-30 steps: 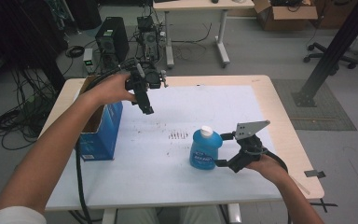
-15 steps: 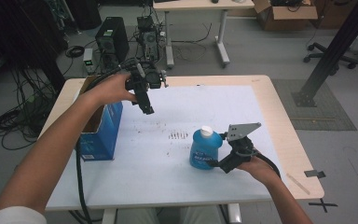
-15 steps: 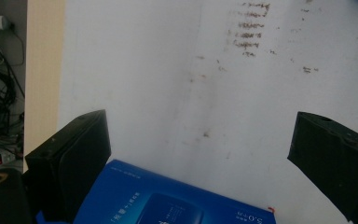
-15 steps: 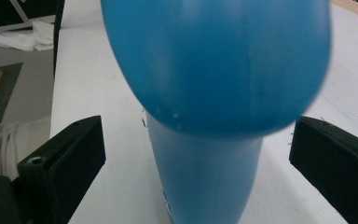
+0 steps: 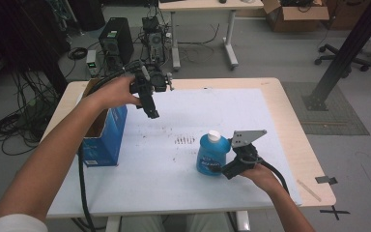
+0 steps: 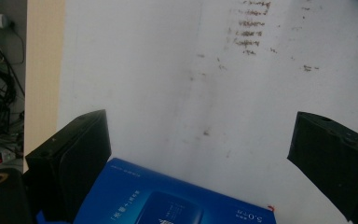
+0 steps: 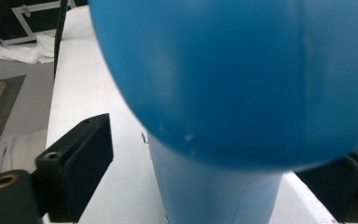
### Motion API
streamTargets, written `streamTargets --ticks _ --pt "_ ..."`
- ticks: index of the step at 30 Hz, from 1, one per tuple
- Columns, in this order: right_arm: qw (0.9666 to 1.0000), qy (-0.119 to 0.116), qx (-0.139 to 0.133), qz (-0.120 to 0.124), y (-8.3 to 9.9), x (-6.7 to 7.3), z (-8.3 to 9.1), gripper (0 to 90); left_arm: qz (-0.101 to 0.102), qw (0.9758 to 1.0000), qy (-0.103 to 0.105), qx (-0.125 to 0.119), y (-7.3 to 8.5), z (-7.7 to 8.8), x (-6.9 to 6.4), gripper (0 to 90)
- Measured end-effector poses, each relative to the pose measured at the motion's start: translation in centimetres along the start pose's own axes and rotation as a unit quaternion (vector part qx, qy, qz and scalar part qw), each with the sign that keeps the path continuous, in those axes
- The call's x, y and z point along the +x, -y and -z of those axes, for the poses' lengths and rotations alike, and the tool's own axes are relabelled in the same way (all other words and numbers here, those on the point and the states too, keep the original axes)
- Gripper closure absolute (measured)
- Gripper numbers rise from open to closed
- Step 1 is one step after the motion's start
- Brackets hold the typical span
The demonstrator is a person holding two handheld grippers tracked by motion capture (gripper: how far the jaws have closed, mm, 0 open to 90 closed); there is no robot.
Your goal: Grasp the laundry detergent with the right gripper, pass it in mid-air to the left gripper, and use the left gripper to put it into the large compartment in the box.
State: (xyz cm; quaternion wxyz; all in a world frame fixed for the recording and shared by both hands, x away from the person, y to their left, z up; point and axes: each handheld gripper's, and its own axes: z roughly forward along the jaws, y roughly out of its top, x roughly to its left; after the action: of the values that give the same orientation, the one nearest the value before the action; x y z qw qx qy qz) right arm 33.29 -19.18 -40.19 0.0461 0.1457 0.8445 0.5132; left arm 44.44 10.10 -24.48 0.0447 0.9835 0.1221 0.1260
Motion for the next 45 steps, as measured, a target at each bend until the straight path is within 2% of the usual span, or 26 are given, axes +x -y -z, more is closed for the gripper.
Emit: streamTargets --ticks 26,37,45 --pt "0.9999 0.002 -0.01 0.005 0.14 -0.17 0.16 27.2 -0.002 1.0 0.0 0.003 -0.11 -0.1 -0.06 6.1" --pt "0.9997 0.002 -0.02 0.012 -0.02 -0.12 0.37 40.4 -0.001 1.0 -0.001 0.004 -0.03 -0.03 -0.06 6.1" --pt "0.9996 0.003 -0.026 0.012 -0.04 -0.1 0.48 42.0 -0.003 1.0 -0.003 0.004 -0.13 0.01 -0.16 6.1"
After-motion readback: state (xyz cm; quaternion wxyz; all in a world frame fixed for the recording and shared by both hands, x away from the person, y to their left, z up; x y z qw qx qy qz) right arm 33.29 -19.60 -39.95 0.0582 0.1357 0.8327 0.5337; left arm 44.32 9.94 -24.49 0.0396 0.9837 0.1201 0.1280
